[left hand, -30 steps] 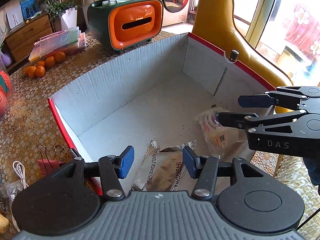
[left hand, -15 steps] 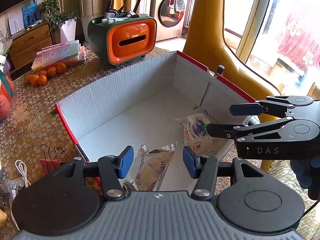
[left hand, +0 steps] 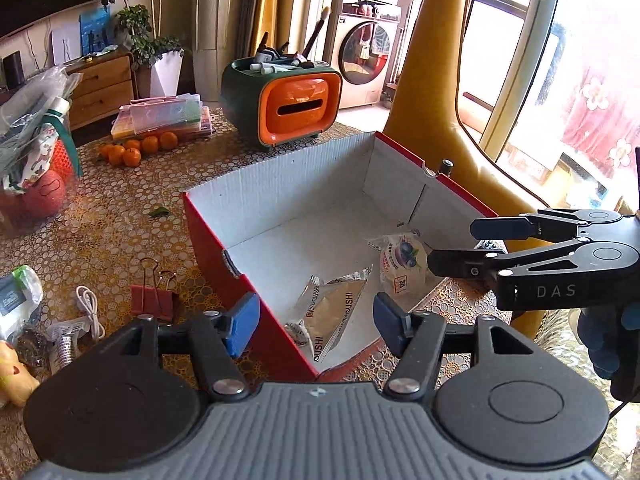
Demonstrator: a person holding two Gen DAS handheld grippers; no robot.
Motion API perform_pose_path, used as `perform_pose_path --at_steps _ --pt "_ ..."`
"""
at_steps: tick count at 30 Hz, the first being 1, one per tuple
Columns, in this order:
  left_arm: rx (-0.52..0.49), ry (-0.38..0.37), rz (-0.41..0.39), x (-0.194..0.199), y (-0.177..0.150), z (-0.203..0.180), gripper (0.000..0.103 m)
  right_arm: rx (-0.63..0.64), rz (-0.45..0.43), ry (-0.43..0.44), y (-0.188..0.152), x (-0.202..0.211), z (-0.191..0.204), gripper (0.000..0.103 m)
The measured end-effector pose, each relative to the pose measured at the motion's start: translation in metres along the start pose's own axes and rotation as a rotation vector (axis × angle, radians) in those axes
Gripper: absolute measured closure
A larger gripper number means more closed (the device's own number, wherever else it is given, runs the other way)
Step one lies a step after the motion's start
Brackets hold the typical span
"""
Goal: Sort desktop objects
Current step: 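Move the left gripper toward the yellow duck while the right gripper approaches the pink tray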
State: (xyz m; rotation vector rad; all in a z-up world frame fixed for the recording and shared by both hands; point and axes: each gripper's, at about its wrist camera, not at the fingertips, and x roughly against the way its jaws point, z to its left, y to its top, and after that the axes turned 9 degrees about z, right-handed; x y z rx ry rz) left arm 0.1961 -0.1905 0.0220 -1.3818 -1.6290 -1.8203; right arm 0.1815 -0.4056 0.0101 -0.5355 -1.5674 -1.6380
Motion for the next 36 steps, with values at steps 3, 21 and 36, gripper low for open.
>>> perform_pose_path --at_steps 3,21,36 --pt "0.008 0.013 -0.019 0.013 -0.007 0.007 0.036 0.008 -0.007 0.019 -0.002 0.006 0.011 0.027" --pt "0.133 0.048 -0.081 0.070 -0.054 0.074 0.026 0.157 -0.062 0.098 -0.011 0.028 0.099 0.012" --pt "0.218 0.117 -0.079 0.090 -0.097 0.141 0.021 0.217 -0.049 0.147 -0.014 0.010 0.165 0.009"
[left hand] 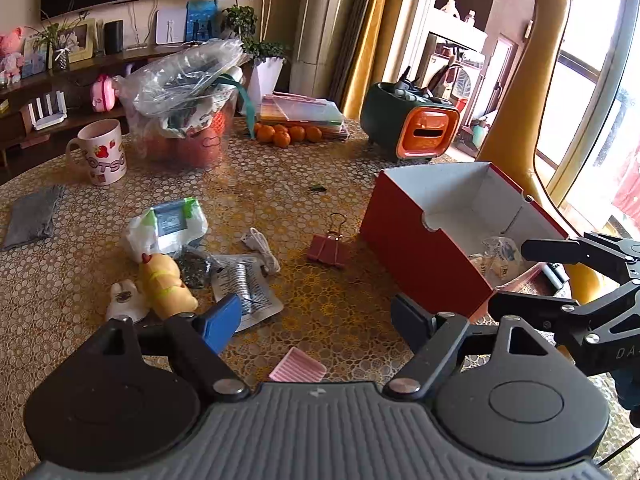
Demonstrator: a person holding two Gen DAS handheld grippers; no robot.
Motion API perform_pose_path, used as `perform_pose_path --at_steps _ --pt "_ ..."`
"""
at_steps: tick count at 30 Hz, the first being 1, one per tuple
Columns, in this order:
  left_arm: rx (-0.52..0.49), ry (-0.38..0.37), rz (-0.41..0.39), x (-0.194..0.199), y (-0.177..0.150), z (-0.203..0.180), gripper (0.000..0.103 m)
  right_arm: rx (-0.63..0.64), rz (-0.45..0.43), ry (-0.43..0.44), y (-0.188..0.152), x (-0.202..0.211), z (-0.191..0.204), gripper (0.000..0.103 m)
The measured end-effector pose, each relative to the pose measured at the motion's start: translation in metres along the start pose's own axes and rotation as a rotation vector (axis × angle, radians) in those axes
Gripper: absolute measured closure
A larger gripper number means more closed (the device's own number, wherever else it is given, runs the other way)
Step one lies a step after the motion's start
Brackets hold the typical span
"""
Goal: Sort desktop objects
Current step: 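Move the left gripper toward the yellow duck while the right gripper approaches the pink tray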
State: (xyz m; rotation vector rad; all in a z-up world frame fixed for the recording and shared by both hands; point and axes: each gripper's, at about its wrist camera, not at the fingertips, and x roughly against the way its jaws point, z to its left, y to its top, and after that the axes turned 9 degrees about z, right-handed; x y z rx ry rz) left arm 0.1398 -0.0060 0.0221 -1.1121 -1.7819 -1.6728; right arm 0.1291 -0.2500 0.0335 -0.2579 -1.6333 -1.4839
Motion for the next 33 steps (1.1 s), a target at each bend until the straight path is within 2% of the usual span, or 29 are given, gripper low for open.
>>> perform_pose_path --at_steps 6,11,18,26,33 --pt "0.030 0.053 0.004 -0.004 -0.005 0.029 0.016 0.008 0.016 0.013 -0.001 -0.014 0.019 0.008" --pt "0.035 0.073 0.007 -0.013 -0.012 0.045 0.001 0.022 0.032 0.031 -0.005 -0.032 0.033 0.007" --pt "0.061 0.094 0.023 -0.034 -0.017 0.064 0.001 0.037 0.083 0.048 -0.015 -0.064 0.051 0.007" --pt "0.126 0.106 0.027 -0.061 -0.007 0.092 0.001 0.056 0.131 0.059 -0.024 -0.095 0.062 0.007" --pt "0.117 0.122 0.025 -0.082 0.004 0.104 0.001 0.091 0.158 0.071 -0.026 -0.117 0.067 0.007"
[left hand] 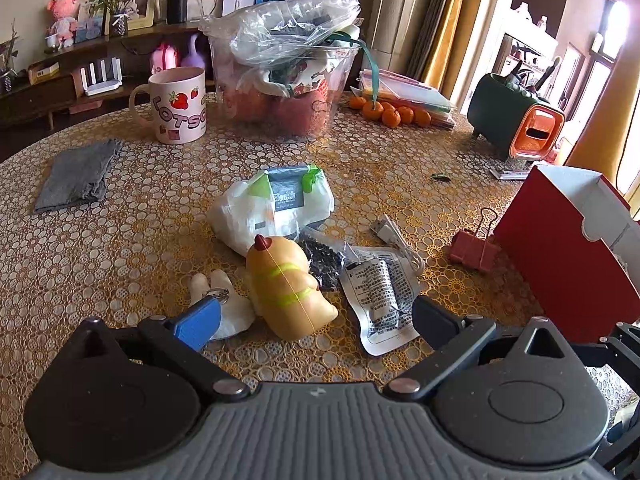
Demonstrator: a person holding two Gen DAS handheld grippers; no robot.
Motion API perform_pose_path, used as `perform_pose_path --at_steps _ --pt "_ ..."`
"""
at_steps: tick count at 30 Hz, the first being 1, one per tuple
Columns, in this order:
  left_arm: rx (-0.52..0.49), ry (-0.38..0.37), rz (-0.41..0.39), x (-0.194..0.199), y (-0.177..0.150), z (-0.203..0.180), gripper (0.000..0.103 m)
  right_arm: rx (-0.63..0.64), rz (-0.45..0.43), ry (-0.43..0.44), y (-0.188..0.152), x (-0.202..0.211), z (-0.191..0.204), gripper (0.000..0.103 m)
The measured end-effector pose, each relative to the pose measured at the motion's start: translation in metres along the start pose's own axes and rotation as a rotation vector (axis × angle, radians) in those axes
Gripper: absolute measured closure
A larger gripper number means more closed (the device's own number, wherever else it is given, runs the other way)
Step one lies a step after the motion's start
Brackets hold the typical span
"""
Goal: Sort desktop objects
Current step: 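Move the left gripper toward the yellow duck while the right gripper approaches the pink tray, then grasp the yellow duck toy with the left gripper while the right gripper grasps the pink tray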
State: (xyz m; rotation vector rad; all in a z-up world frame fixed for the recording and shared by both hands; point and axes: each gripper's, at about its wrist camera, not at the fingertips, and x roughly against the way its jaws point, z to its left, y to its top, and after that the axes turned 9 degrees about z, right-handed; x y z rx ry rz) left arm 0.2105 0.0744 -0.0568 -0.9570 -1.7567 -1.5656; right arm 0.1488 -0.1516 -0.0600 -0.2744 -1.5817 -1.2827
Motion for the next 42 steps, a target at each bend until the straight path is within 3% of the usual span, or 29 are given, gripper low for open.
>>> perform_pose_path --at_steps 14,22,31,36,42 --pt "0.063 0.022 0.018 -0.029 0.013 0.018 0.002 0.040 0.061 0.022 0.001 -0.033 0.005 0.016" --pt "0.010 0.028 -0.026 -0.030 0.015 0.010 0.005 0.062 0.087 0.015 0.000 -0.041 0.009 0.023" --pt "0.031 0.014 -0.003 -0.038 0.016 0.012 0.032 0.076 0.100 0.004 -0.001 -0.047 0.012 0.035" --pt "0.033 0.026 0.003 -0.040 0.015 0.012 0.036 0.091 0.097 -0.009 0.000 -0.048 0.013 0.039" --pt "0.035 0.057 0.026 -0.046 0.013 0.012 0.049 0.106 0.092 -0.039 -0.001 -0.049 0.017 0.045"
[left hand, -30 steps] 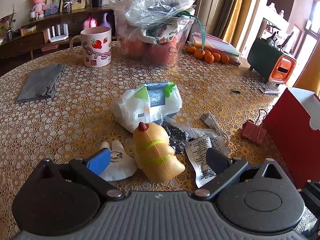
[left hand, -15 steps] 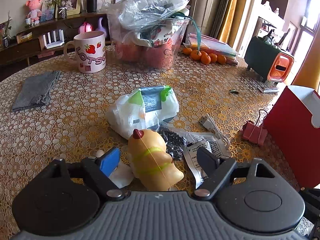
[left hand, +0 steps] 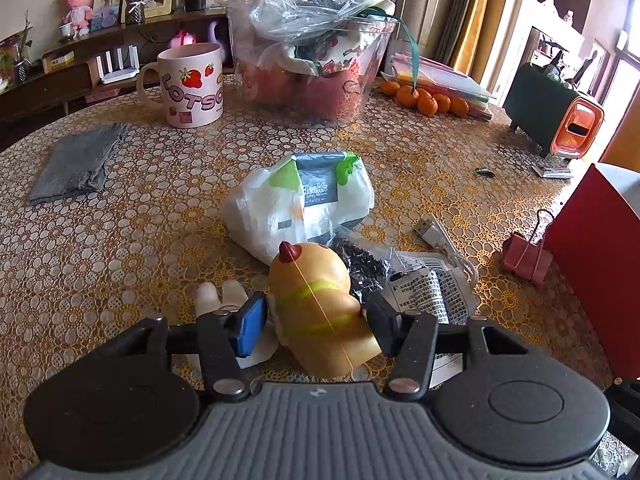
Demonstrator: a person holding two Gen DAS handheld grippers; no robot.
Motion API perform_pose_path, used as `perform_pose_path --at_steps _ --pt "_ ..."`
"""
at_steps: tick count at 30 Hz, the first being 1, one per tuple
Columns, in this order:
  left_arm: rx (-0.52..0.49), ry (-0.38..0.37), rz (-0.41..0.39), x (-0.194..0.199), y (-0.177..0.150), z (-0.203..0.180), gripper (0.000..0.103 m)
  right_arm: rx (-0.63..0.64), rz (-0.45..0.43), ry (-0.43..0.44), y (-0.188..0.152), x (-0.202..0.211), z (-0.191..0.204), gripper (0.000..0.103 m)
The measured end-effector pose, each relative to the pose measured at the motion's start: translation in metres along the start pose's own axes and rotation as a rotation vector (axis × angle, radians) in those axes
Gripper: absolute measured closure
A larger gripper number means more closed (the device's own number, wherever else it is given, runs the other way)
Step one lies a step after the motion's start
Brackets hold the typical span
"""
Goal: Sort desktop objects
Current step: 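Grasp the yellow duck toy with the left gripper while the right gripper grasps the pink tray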
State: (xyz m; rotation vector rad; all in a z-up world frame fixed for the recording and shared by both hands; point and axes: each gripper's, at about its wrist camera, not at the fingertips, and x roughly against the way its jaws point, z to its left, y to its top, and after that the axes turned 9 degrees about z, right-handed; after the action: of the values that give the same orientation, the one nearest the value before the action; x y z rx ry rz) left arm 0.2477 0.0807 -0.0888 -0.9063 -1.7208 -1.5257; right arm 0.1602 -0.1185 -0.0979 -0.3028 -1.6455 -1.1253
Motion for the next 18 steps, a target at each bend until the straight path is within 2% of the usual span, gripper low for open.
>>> perform_pose_path --at_steps 8,18 --pt "-0.003 0.022 -0.008 0.001 -0.001 -0.004 0.053 -0.016 -0.009 -0.014 0.000 0.001 0.001 0.059" --pt "0.011 0.017 0.003 0.006 -0.004 -0.006 0.056 -0.091 -0.005 0.004 -0.004 0.007 -0.012 0.061"
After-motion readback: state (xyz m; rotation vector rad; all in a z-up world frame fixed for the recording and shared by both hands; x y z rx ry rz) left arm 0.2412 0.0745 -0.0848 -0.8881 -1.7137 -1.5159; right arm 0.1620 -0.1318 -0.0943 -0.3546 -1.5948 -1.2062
